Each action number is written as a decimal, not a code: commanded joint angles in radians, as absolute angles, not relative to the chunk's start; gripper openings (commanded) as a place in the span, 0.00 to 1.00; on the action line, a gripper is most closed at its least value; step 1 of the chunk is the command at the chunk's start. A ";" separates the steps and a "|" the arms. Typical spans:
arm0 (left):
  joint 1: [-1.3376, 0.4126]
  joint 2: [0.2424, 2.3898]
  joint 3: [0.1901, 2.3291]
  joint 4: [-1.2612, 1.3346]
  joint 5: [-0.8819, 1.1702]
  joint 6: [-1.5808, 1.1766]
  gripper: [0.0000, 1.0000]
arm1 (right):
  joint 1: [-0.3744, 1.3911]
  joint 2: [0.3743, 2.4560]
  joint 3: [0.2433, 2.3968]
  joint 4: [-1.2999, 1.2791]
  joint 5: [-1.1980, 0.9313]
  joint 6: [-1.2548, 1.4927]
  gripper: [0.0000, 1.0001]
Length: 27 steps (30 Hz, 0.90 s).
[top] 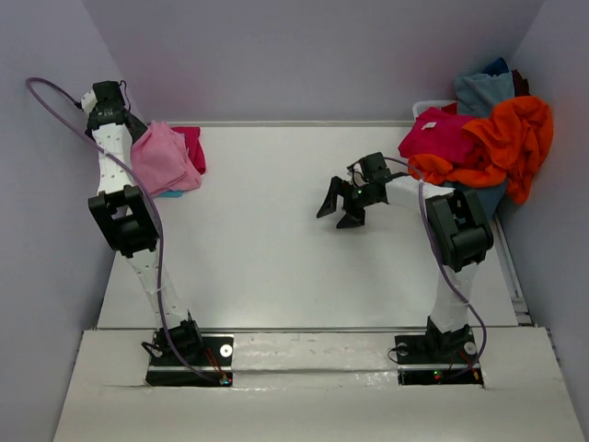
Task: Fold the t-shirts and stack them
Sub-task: Place the square-folded T-shirt at the corner of the board, then reset both arms
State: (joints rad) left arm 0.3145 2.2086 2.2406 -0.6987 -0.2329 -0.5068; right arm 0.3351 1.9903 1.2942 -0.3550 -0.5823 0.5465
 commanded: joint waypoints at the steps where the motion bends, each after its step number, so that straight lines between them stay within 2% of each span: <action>1: 0.284 2.057 2.217 -0.678 -0.317 -0.500 0.78 | 0.350 2.045 1.236 -0.379 -0.476 0.505 0.94; 7: 0.163 1.951 2.145 -0.657 -0.341 -0.472 0.78 | 0.350 1.959 1.244 -0.385 -0.410 0.508 0.94; 11: 0.020 1.905 2.071 -0.643 -0.301 -0.463 0.78 | 0.350 1.860 1.250 -0.384 -0.345 0.520 0.94; 15: -0.067 1.845 1.953 -0.575 -0.186 -0.448 0.78 | 0.350 1.781 1.233 -0.387 -0.269 0.535 0.94; 22: -0.199 1.704 1.723 -0.488 0.058 -0.445 0.78 | 0.350 1.518 1.131 -0.361 -0.147 0.549 0.96; 27: -0.278 1.565 1.547 -0.433 0.087 -0.443 0.78 | 0.350 1.346 1.037 -0.295 -0.114 0.572 1.00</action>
